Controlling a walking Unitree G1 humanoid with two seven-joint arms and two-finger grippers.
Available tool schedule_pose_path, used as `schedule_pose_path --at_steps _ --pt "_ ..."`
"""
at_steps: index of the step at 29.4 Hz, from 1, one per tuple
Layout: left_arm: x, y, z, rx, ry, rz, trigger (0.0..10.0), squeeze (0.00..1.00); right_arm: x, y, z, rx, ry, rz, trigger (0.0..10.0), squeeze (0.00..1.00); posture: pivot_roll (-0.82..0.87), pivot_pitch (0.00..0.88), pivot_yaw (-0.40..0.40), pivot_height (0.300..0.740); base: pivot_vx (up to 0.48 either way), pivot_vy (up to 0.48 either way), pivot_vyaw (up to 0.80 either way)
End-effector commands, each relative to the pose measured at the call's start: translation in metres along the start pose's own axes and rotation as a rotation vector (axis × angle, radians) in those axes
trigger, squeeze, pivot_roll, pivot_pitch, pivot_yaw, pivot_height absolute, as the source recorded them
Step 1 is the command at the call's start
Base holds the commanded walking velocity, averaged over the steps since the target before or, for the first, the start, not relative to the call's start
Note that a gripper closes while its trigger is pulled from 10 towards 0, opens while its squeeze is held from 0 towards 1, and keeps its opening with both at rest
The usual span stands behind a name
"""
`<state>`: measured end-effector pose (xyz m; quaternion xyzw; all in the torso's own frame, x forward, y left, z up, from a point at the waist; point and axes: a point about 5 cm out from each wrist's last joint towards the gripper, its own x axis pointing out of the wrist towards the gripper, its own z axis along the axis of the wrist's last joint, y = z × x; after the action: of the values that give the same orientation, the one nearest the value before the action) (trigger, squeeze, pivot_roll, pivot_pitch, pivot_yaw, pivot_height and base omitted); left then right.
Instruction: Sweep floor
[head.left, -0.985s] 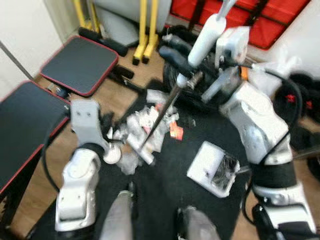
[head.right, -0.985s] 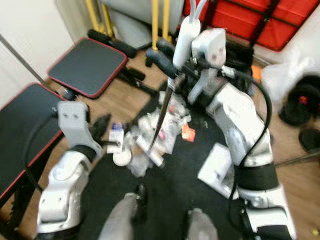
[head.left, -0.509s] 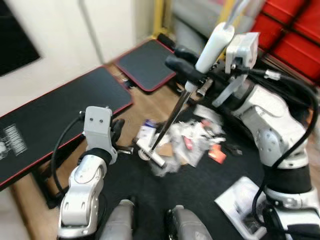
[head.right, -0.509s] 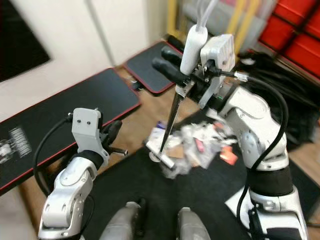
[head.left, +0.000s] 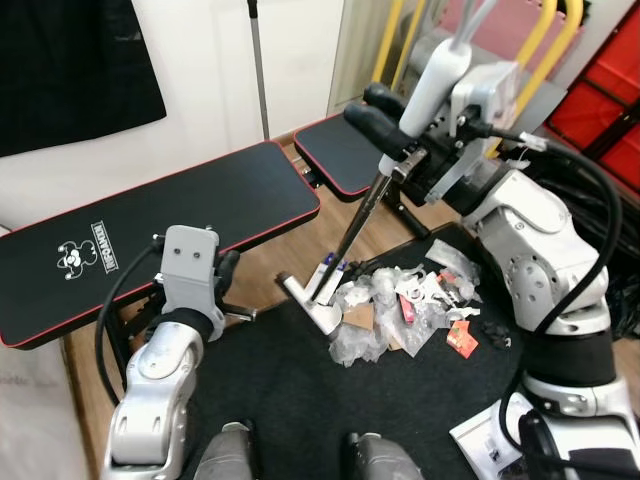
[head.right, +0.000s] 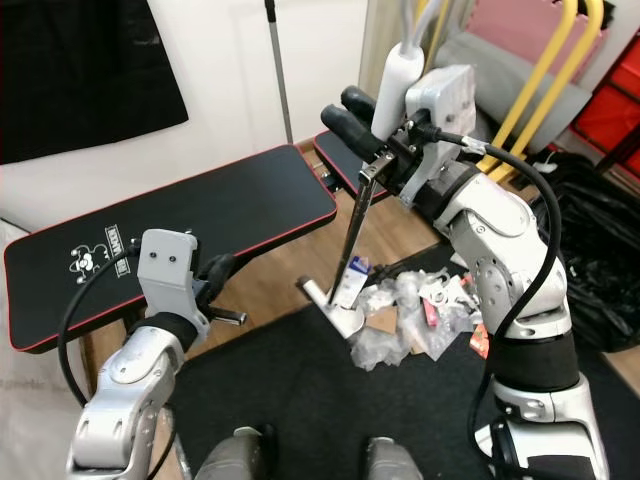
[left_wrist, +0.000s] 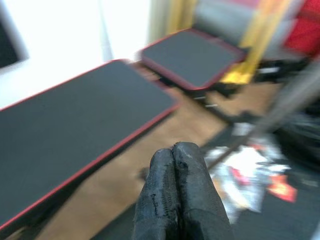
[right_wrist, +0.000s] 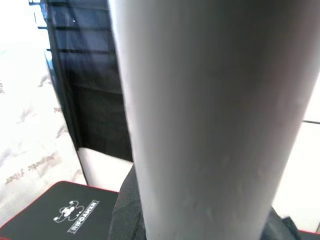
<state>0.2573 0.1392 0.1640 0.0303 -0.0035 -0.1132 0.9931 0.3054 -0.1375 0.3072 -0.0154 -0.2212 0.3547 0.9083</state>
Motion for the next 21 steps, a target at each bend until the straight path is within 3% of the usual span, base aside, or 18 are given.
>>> schedule_pose_path --at_steps 1,13,21 --pt "-0.0035 0.0037 -0.0047 0.004 0.019 0.021 10.0 0.00 0.0006 0.0032 0.0061 -0.020 -0.027 0.007 10.0 0.00 -0.07 0.185 -0.136 0.740 0.416 0.000 0.80" --pt "-0.0037 0.0010 -0.0049 -0.004 0.018 0.014 10.0 0.00 0.0008 -0.0026 0.0046 -0.026 -0.018 -0.055 10.0 0.00 -0.07 0.183 -0.139 0.740 0.437 0.000 0.00" --pt "-0.0034 -0.0010 -0.0055 -0.003 0.020 0.004 10.0 0.00 -0.0039 -0.0025 0.0013 -0.051 0.032 -0.004 10.0 0.00 -0.07 0.184 -0.138 0.740 0.441 0.000 0.00"
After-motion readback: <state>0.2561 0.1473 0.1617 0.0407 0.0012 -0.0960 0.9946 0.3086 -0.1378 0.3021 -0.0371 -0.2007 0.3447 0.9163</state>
